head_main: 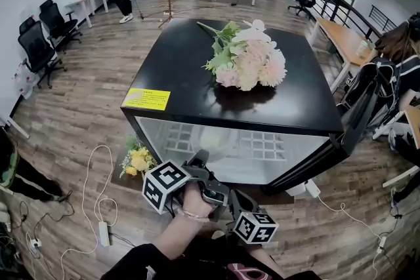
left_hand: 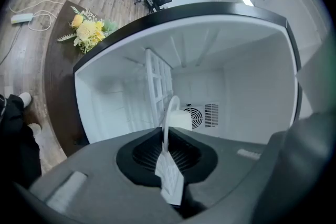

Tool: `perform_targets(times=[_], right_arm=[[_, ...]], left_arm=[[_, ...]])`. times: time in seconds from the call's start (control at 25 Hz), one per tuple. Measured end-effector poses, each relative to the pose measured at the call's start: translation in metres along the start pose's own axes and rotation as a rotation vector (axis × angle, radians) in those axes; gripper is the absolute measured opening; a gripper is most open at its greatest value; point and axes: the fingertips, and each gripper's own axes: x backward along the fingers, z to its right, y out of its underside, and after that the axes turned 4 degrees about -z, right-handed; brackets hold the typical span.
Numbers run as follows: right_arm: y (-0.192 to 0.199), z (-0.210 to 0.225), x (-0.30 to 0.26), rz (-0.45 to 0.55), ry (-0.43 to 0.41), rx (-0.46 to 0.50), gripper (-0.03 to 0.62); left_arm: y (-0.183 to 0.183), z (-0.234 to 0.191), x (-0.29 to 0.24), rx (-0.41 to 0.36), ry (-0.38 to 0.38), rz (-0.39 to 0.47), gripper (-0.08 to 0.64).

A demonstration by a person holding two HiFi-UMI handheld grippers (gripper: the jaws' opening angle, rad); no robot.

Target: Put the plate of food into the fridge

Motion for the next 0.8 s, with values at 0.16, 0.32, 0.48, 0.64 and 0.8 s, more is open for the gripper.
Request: perform_targets(times=[0.16, 0.32, 0.48, 0.64, 0.8], right_arm=[[0.002, 0.000, 0.001, -0.005, 0.000, -0.007, 0.008], [0.008, 0.003, 0.002, -0.035, 0.026, -0.020, 0.008], [0.004, 0.009, 0.011, 0.024, 0.027, -0.076, 0.008], [0.011, 0.006, 0.008, -0.035, -0.011, -0.069, 0.008], [0.022, 0.001, 0.010, -0.062, -0.021, -0.071, 0.009]], left_arm=[[0.001, 0.002, 0.001, -0.024, -0.024, 0.002, 0.031], [0.001, 0.003, 0.002, -0.040, -0.013, -0.009, 0.031], [0.002, 0.005, 0.002, -0.061, 0.029, -0.029, 0.051], [0.003, 0.017, 0.003, -0.093, 0.106, -0.035, 0.131], [0.003, 0.021, 0.004, -0.079, 0.172, -0.050, 0.160]])
